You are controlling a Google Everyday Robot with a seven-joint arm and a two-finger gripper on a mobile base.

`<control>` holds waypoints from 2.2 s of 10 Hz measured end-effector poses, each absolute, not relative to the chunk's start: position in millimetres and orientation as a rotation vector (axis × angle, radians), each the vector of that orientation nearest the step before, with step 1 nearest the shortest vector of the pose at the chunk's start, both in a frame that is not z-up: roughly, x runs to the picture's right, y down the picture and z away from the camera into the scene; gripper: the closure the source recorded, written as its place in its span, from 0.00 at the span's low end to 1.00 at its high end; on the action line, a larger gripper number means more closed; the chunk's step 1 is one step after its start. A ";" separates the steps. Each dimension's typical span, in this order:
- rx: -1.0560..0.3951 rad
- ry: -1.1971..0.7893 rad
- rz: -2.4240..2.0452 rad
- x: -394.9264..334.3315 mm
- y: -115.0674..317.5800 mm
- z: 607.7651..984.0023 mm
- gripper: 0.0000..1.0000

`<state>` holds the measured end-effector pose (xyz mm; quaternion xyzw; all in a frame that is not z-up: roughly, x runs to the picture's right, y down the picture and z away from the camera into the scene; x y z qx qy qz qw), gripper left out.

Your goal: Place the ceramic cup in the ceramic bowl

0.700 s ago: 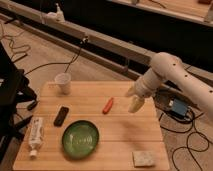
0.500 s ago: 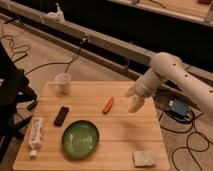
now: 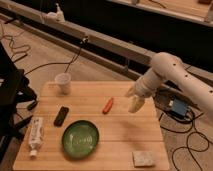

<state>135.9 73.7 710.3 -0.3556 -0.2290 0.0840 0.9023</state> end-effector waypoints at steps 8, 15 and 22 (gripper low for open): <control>-0.735 -0.473 0.174 136.1 73.7 710.3 0.37; -0.743 -0.495 0.148 121.5 66.2 715.2 0.37; -0.697 -0.610 0.094 24.7 -1.9 764.6 0.37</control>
